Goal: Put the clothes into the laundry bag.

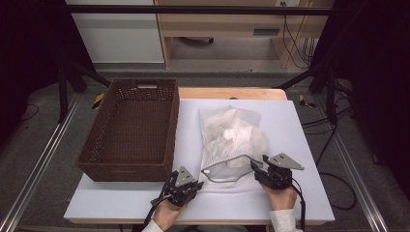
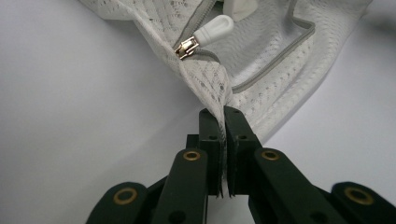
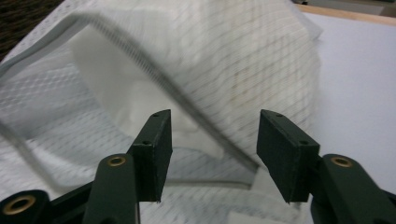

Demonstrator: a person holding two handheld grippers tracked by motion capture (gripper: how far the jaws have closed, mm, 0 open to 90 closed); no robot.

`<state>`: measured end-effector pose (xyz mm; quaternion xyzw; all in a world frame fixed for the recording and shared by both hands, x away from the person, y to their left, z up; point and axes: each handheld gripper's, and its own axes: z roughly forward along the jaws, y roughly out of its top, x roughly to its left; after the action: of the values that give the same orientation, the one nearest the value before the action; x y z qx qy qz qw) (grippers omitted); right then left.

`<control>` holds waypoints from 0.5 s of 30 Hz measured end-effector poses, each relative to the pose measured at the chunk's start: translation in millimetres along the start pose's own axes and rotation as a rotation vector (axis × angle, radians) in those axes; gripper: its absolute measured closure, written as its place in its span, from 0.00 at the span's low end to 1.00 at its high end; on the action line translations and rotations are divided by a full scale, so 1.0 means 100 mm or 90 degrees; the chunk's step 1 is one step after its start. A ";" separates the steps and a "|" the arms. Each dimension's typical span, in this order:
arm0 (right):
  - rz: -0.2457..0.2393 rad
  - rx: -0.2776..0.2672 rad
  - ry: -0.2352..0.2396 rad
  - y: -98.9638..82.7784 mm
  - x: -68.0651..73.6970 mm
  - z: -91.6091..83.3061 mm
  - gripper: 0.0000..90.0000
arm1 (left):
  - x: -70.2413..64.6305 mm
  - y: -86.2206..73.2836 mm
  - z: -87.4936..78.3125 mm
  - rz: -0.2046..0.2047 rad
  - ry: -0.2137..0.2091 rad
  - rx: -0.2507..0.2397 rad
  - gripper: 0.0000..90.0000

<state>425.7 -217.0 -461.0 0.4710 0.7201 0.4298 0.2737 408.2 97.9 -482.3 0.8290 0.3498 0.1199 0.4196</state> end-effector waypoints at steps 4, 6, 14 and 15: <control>-0.018 0.017 -0.021 -0.04 0.01 0.06 0.53 | 0.01 0.00 0.02 -0.001 0.001 0.003 0.93; -0.009 0.020 -0.039 -0.03 -0.03 0.12 0.65 | 0.00 -0.01 0.02 0.001 0.003 0.005 0.93; 0.004 -0.032 -0.022 0.02 -0.06 -0.21 1.00 | -0.01 -0.02 0.01 -0.003 -0.003 0.010 0.97; 0.003 -0.035 -0.010 0.02 -0.05 -0.30 1.00 | -0.02 -0.02 0.01 -0.003 -0.002 0.011 0.97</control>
<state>404.6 -232.0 -445.4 0.4680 0.7050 0.4464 0.2910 406.5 96.5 -484.1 0.8320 0.3524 0.1143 0.4130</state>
